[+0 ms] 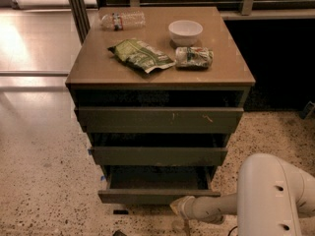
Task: Close bottom drawer
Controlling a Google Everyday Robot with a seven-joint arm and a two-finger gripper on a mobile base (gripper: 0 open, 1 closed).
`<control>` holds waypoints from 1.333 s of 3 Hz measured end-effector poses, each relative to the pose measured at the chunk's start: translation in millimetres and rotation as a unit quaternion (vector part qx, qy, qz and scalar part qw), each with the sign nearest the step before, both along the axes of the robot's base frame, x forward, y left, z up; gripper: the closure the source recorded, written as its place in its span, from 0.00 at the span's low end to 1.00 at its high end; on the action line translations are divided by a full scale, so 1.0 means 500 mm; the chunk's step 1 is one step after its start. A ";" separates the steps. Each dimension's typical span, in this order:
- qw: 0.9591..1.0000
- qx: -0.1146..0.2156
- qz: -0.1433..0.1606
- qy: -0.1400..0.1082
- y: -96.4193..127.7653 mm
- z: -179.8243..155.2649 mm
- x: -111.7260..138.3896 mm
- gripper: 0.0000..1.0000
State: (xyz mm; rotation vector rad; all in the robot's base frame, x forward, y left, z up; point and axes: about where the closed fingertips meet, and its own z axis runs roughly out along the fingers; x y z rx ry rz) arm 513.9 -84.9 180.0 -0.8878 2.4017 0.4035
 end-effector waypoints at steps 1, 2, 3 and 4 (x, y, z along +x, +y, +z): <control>1.000 -0.013 -0.002 -0.010 -0.012 0.001 0.022 1.00; 0.999 -0.029 -0.022 -0.028 -0.043 0.004 0.065 1.00; 0.997 -0.039 -0.038 -0.053 -0.064 0.024 0.105 1.00; 0.997 -0.039 -0.038 -0.053 -0.064 0.024 0.105 1.00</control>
Offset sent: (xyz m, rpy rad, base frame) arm 0.0630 -0.0473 0.0056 -0.1032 -0.1074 -0.1046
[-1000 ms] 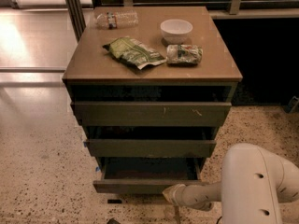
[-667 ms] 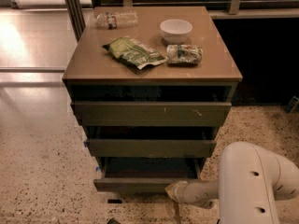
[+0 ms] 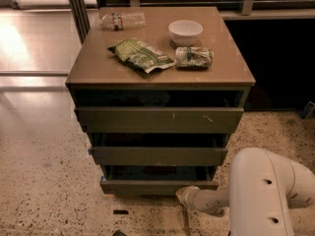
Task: Close bottom drawer
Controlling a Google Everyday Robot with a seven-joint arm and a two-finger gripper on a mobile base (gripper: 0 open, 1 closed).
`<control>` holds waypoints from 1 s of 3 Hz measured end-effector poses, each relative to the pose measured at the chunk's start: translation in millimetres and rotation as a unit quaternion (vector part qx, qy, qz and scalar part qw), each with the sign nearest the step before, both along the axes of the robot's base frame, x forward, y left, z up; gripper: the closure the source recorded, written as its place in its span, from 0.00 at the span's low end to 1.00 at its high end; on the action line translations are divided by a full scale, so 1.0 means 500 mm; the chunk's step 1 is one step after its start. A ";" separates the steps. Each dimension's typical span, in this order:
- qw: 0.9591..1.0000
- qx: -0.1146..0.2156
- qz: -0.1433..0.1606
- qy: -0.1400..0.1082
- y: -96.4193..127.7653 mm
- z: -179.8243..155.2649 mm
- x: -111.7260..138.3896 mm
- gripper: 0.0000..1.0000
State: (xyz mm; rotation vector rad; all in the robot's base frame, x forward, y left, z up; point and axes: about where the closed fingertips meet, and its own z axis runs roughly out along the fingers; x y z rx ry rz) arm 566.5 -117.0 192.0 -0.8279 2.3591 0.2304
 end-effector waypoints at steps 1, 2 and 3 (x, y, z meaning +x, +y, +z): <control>1.000 -0.006 -0.007 -0.008 -0.010 0.006 0.012 1.00; 0.999 -0.003 -0.036 -0.038 -0.047 0.026 0.068 1.00; 0.999 -0.003 -0.036 -0.038 -0.047 0.026 0.068 1.00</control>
Offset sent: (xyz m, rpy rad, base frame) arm 0.0568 -0.0494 0.0273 -0.0095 -0.1359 -0.1337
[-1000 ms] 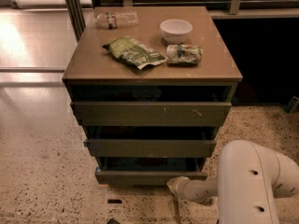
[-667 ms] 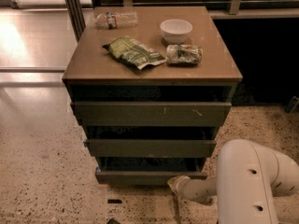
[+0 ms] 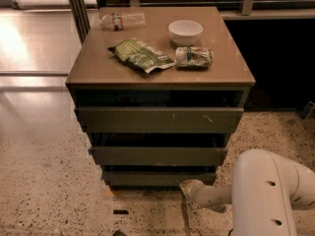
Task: Close bottom drawer
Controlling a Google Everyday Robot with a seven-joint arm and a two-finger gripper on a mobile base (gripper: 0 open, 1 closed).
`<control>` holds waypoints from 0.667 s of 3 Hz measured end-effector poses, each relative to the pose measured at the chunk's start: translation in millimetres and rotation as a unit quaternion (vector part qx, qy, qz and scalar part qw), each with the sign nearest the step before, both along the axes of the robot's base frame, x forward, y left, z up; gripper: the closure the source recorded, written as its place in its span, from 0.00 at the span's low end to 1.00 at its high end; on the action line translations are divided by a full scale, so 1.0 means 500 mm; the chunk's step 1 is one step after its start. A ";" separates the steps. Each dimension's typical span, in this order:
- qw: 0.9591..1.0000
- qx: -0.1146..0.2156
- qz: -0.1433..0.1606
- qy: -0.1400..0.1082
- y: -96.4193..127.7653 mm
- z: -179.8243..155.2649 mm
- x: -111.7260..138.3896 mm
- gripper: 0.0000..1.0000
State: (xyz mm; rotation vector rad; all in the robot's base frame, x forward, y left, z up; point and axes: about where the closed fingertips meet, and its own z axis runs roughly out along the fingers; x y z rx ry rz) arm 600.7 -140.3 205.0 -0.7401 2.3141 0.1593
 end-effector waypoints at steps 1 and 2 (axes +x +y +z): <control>1.000 0.019 -0.006 -0.005 -0.002 -0.003 0.011 1.00; 0.999 0.020 -0.022 -0.019 -0.013 -0.017 0.042 1.00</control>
Offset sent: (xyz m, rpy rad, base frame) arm 0.0511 -0.0165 -0.0135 0.0283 -0.0973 -0.1134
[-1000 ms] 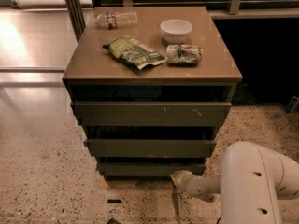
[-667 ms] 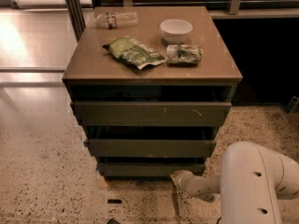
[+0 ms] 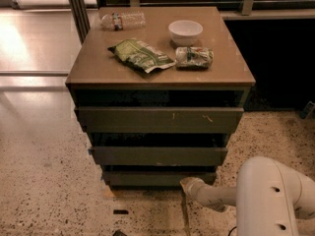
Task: Close bottom drawer
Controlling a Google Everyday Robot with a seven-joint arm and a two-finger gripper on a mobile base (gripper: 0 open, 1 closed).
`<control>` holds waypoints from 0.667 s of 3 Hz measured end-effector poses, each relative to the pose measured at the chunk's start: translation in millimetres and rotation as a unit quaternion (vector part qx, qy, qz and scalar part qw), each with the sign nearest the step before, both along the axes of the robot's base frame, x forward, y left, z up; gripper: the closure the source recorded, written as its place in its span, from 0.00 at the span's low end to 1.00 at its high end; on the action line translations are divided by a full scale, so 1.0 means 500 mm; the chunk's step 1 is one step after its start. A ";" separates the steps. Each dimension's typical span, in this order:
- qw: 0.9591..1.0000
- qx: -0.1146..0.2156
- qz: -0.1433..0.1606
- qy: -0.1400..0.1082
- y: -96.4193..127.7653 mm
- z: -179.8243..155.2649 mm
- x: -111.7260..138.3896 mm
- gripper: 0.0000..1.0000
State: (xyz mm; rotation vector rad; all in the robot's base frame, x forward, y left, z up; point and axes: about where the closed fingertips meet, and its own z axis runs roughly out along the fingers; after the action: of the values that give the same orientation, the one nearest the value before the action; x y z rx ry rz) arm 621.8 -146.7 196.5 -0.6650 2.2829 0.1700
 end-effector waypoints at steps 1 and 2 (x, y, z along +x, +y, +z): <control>0.999 -0.020 -0.023 -0.012 -0.010 -0.009 0.031 1.00; 0.999 -0.016 -0.042 -0.011 -0.015 -0.010 0.038 1.00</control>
Offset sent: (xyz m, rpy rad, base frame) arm 0.0132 -0.0042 -0.0038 -0.0333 -0.0233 -0.0347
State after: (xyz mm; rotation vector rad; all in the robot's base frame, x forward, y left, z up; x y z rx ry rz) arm 640.8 -154.0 191.6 -0.5845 2.2929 0.0854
